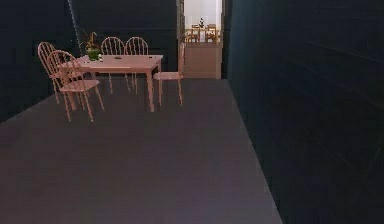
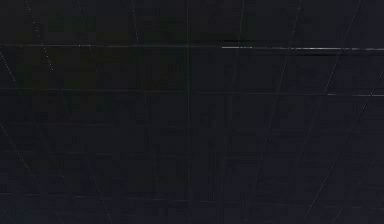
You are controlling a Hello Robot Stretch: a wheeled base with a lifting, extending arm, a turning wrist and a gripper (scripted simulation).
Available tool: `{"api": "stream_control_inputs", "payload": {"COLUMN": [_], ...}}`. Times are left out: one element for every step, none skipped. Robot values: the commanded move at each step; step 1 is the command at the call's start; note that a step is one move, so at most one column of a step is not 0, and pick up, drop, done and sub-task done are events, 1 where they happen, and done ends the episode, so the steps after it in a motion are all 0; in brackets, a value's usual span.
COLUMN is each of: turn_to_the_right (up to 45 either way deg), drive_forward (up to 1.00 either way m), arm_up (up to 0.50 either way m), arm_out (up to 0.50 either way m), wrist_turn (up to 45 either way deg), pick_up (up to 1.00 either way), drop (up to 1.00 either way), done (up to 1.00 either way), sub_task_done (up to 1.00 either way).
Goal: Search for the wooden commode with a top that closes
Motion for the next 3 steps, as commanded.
{"api": "stream_control_inputs", "payload": {"turn_to_the_right": [3.0,3.0,0.0], "drive_forward": [0.0,0.0,1.0], "arm_up": [0.0,0.0,0.0], "arm_out": [0.0,0.0,0.0], "wrist_turn": [0.0,0.0,0.0], "pick_up": [0.0,0.0,0.0], "drop": [0.0,0.0,0.0], "done": [0.0,0.0,0.0], "sub_task_done": [0.0,0.0,0.0]}}
